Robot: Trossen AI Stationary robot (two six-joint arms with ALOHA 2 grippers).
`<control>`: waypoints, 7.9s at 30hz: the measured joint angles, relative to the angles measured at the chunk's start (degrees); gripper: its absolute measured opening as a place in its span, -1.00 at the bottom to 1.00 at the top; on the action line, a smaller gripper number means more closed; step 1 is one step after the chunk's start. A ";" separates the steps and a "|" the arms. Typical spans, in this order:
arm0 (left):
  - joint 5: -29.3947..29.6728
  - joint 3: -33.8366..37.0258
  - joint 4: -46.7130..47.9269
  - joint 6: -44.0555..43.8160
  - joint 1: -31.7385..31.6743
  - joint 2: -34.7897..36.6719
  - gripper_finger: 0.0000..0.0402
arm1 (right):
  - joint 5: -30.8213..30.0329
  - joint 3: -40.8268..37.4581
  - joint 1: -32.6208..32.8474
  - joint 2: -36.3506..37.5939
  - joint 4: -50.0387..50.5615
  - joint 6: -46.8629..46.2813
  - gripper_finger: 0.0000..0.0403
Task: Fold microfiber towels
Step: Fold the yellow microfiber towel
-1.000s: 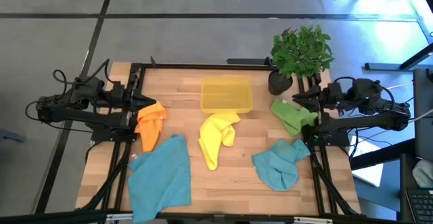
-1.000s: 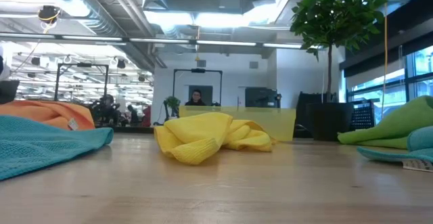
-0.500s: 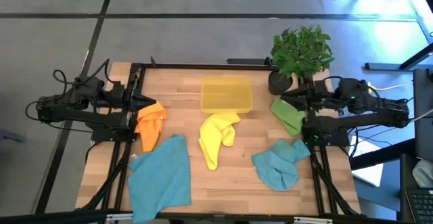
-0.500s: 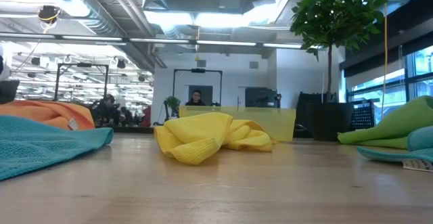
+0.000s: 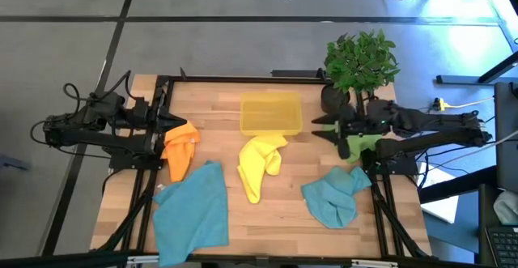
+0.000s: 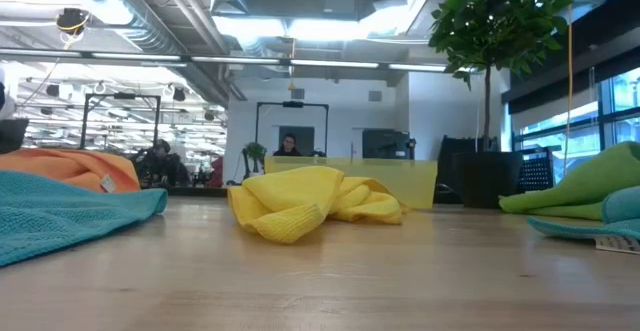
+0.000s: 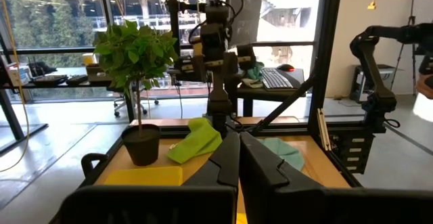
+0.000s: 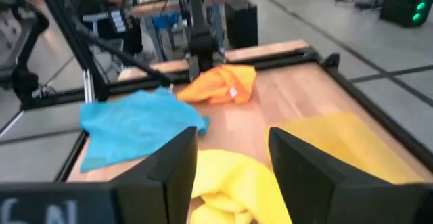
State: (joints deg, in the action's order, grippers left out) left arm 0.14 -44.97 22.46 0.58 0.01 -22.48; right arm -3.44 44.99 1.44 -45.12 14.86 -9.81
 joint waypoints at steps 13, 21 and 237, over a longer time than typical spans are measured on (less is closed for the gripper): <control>-0.01 0.00 0.00 0.00 0.02 0.00 -1.00 | 0.00 0.00 2.32 -10.55 0.30 2.07 -0.13; 0.00 -0.01 0.00 0.01 0.01 0.00 -1.00 | 0.05 0.00 2.20 -19.12 2.18 1.16 -0.13; 40.59 -9.14 -13.80 -14.49 33.46 -59.45 -1.00 | 0.59 -8.96 -4.97 -17.62 -10.13 14.89 -0.98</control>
State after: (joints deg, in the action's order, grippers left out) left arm 40.73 -54.12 8.66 -13.90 33.47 -81.93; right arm -2.85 36.03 -3.53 -62.75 4.73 5.08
